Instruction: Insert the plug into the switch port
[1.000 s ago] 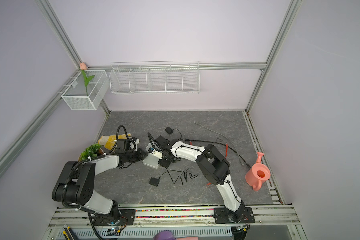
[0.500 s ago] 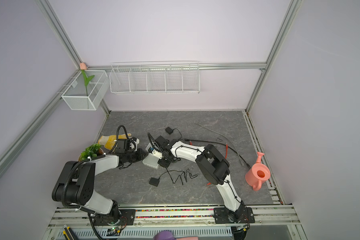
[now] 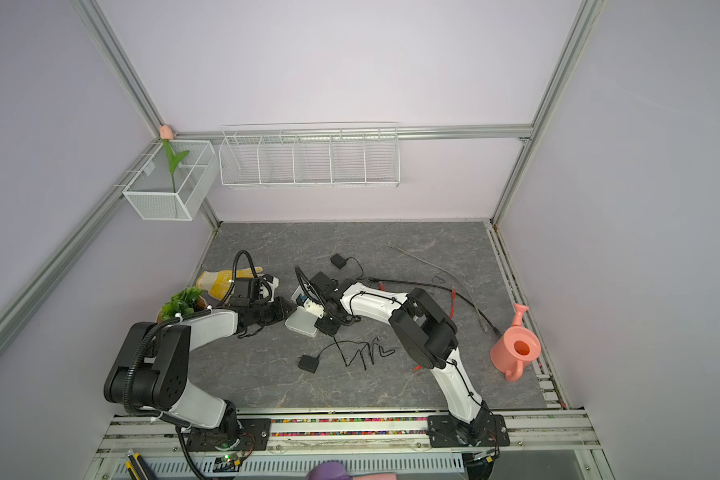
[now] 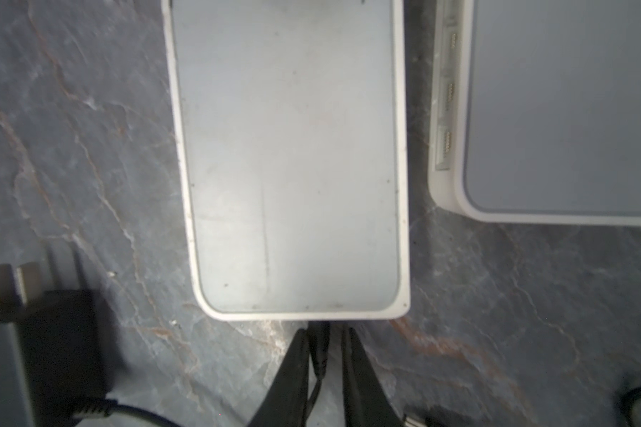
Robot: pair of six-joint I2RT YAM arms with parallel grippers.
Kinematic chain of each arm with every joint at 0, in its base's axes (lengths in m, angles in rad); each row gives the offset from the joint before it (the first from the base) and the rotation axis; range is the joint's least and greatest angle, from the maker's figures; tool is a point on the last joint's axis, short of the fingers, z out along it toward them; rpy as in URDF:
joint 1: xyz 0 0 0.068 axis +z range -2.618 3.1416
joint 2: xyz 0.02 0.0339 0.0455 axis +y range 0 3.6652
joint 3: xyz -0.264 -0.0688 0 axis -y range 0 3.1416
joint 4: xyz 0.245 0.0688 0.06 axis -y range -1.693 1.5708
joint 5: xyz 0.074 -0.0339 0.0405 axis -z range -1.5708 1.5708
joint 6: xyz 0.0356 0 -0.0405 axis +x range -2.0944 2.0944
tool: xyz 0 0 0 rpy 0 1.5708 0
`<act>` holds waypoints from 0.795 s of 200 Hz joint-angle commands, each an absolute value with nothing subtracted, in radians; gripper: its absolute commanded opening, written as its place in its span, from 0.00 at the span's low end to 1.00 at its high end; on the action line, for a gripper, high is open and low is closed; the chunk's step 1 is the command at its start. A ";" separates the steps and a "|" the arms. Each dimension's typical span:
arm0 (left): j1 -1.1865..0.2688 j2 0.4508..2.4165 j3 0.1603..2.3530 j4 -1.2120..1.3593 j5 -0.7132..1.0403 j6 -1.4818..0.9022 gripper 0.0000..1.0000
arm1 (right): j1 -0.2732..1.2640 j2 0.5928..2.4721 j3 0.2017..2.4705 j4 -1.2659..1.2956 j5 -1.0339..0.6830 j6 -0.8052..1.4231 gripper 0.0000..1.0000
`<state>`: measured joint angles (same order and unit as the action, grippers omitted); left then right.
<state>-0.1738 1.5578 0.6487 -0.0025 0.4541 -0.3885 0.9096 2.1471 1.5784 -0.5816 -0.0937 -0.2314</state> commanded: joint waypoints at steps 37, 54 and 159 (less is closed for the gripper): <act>-0.167 1.561 0.650 0.000 0.475 -0.382 0.21 | 0.919 2.176 1.588 -0.574 -0.082 -0.228 0.17; -0.167 1.562 0.650 0.001 0.479 -0.380 0.21 | 0.922 2.176 1.587 -0.569 -0.077 -0.228 0.14; -0.185 1.571 0.670 -0.031 0.488 -0.347 0.21 | 0.943 2.210 1.660 -0.615 -0.055 -0.256 0.07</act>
